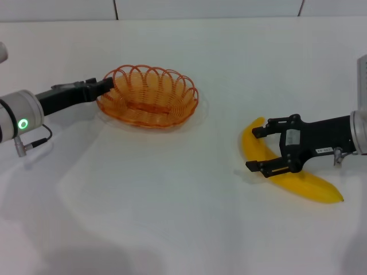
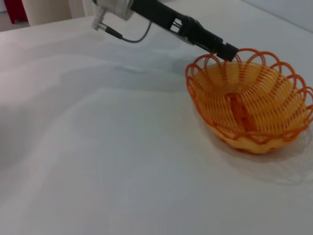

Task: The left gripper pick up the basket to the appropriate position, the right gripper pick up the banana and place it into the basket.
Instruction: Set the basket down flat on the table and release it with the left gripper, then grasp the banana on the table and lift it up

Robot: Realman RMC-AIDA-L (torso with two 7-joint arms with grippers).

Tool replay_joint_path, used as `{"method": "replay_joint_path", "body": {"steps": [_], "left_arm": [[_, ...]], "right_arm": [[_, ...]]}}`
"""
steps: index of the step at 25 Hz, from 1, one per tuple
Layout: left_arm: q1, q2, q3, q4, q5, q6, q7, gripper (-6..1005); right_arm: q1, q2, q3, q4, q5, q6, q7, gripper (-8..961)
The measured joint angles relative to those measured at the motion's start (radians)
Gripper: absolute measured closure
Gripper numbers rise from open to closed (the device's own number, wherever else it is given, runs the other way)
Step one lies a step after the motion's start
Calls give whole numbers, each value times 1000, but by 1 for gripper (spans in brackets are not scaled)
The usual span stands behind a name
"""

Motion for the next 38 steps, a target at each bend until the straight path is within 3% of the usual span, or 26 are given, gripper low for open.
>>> {"method": "replay_joint_path", "body": {"steps": [9, 15, 26, 33, 38], "left_arm": [[48, 1, -1, 64, -13, 52, 67, 522], [112, -1, -1, 135, -38, 77, 162, 522], [235, 6, 1, 191, -137, 311, 405, 521], [299, 10, 3, 214, -122, 398, 441, 521], [326, 11, 3, 216, -31, 421, 441, 521]], "right_arm": [[-2, 8, 8, 3, 1, 18, 0, 121], [-1, 27, 8, -8, 7, 55, 0, 121], [1, 29, 9, -11, 14, 57, 0, 120], [2, 31, 9, -24, 17, 48, 0, 121], [2, 34, 5, -71, 17, 47, 32, 121]]}}
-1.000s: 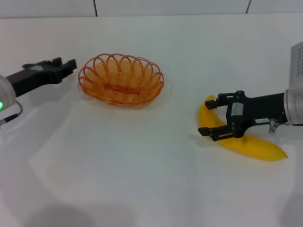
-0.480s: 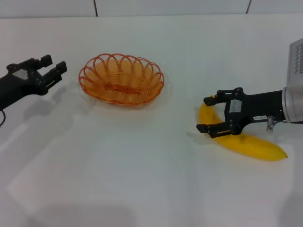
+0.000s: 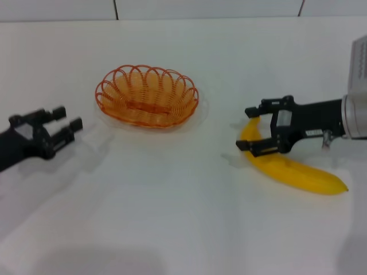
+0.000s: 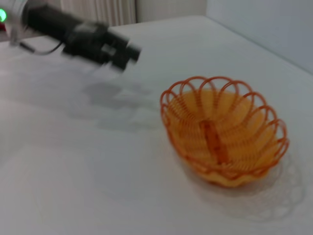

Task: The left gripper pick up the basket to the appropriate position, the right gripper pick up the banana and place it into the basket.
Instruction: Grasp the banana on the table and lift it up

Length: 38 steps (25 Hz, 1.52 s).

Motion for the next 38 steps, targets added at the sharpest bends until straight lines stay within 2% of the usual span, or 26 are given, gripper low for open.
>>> {"method": "replay_joint_path", "body": {"steps": [4, 8, 12, 15, 22, 38], "left_arm": [[2, 0, -2, 0, 59, -9, 0, 520], [3, -2, -10, 1, 67, -13, 2, 520], [4, -2, -11, 0, 67, -15, 2, 520], [4, -3, -11, -3, 66, -24, 3, 520], [0, -6, -3, -8, 66, -37, 4, 520], [-4, -5, -2, -9, 67, -38, 5, 520]], "right_arm": [[-5, 0, -35, -79, -10, -2, 86, 121], [-42, -1, -118, -232, -35, -32, 213, 122], [-96, 5, -187, -440, -138, -64, 387, 122], [-112, 6, -234, -525, -224, -83, 503, 121], [-79, 5, -275, -511, -333, -150, 609, 121], [-36, 3, -298, -404, -369, -80, 629, 126]]}}
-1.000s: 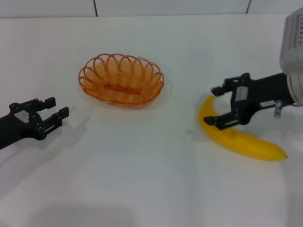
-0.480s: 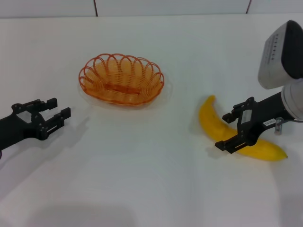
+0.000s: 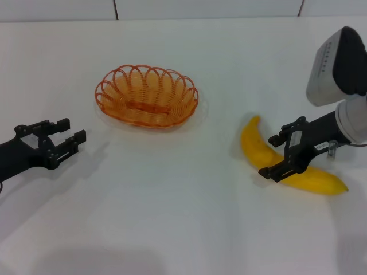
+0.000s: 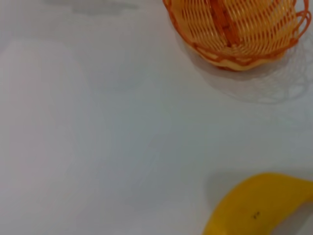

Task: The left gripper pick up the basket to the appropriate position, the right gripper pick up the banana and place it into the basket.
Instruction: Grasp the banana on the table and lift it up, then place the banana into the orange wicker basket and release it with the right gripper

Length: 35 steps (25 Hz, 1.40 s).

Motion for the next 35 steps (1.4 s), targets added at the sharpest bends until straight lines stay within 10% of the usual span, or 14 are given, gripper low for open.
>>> {"method": "replay_joint_path", "body": {"steps": [14, 17, 35], "left_arm": [[-10, 0, 0, -2, 0, 6, 0, 520], [-11, 0, 0, -2, 1, 5, 0, 520], [-10, 0, 2, -1, 19, 3, 0, 520]], "right_arm": [[24, 1, -2, 49, -8, 28, 15, 130], [40, -1, 2, 73, -8, 23, 30, 349], [19, 5, -25, -127, 155, 114, -8, 440]]}}
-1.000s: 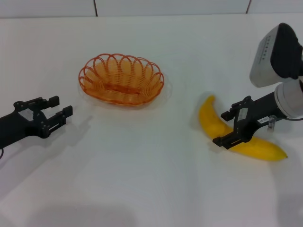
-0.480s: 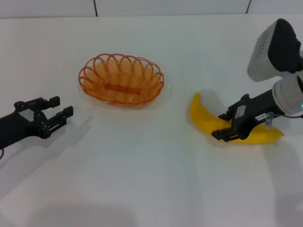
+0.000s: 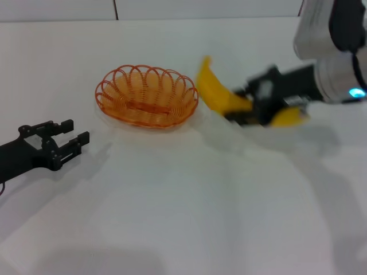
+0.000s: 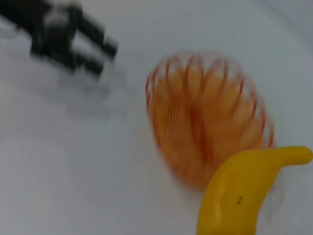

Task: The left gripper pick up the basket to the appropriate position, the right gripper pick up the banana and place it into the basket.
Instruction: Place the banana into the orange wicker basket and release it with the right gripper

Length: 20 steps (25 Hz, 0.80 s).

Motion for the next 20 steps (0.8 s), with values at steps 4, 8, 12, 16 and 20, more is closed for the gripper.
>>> {"method": "replay_joint_path", "body": {"steps": [4, 8, 12, 16, 20], "left_arm": [[-3, 0, 0, 0, 8, -2, 0, 520], [-6, -2, 0, 0, 10, -2, 0, 520], [-18, -3, 0, -2, 19, -3, -1, 520], [-28, -5, 0, -13, 19, -2, 1, 520], [-30, -5, 5, -14, 19, -3, 2, 520]], "right_arm": [[17, 0, -117, 16, 144, 220, -79, 424], [89, 1, -302, 88, 213, 436, -108, 408], [174, 5, -437, 181, 219, 583, -86, 392], [235, 8, -541, 267, 220, 716, -56, 376], [267, 10, -607, 334, 221, 811, -38, 360]]}}
